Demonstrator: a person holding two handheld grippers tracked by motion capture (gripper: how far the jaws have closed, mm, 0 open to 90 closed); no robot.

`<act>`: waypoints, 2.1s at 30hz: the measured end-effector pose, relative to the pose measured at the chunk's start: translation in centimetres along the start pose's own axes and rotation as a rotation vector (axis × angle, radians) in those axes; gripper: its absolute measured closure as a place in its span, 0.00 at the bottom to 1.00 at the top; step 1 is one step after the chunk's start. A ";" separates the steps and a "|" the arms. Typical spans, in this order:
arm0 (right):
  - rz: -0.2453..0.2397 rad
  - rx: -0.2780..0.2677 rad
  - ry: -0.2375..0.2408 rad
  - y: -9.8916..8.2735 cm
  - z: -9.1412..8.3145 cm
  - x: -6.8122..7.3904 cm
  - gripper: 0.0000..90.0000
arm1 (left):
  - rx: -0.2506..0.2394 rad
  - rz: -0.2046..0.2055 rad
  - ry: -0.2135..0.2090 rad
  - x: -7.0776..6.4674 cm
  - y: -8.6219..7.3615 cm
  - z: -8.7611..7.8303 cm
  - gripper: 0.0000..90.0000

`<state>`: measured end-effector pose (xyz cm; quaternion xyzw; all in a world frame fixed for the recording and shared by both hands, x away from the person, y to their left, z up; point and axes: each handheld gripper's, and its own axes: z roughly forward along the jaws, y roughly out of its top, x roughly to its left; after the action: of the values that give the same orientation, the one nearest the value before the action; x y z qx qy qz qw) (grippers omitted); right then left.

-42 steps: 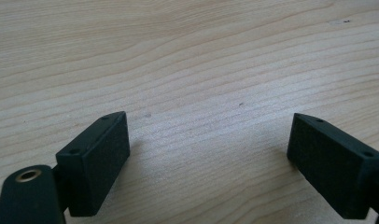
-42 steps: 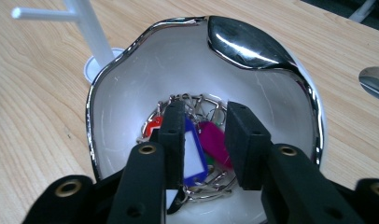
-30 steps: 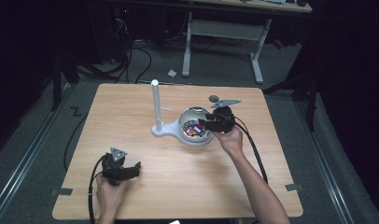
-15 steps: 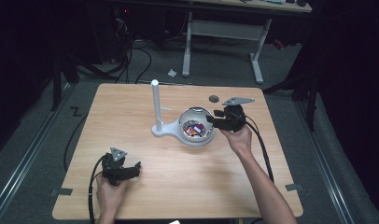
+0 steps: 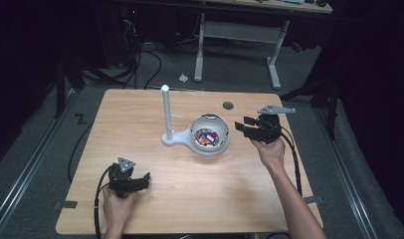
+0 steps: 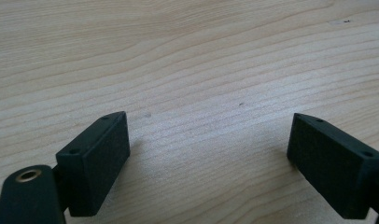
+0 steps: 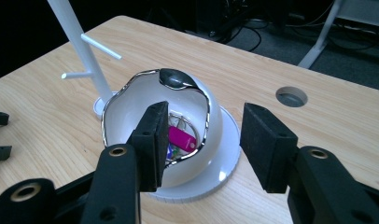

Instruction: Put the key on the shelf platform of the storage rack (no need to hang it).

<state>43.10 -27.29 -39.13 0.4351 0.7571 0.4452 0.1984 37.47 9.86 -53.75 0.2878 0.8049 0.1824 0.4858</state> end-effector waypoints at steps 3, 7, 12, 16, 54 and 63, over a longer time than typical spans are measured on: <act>0.002 -0.017 -0.003 -0.2 -1.0 -0.1 0.58 | 0.000 0.000 0.000 0.0 0.0 0.0 0.15; 0.009 -0.024 -0.010 -1.0 -2.1 -0.5 0.58 | 0.000 -0.001 0.000 0.0 0.0 0.0 0.15; 0.021 -0.035 -0.018 -1.4 -3.5 -0.7 0.58 | -0.001 -0.002 0.001 0.0 0.0 0.0 0.15; 0.019 -0.057 -0.018 -1.5 -4.6 -0.7 0.57 | -0.001 -0.001 0.000 0.0 0.0 0.0 0.15; 0.088 -0.128 -0.018 -8.0 -9.0 0.3 0.57 | 0.000 -0.002 0.001 0.0 0.0 0.0 0.15; 0.085 -0.124 -0.005 -8.7 -8.5 0.9 0.57 | -0.001 -0.002 0.001 0.0 0.0 0.0 0.15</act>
<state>32.57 -32.75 -41.99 0.4548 0.7085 0.4981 0.2076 37.47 9.83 -53.75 0.2868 0.8054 0.1824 0.4856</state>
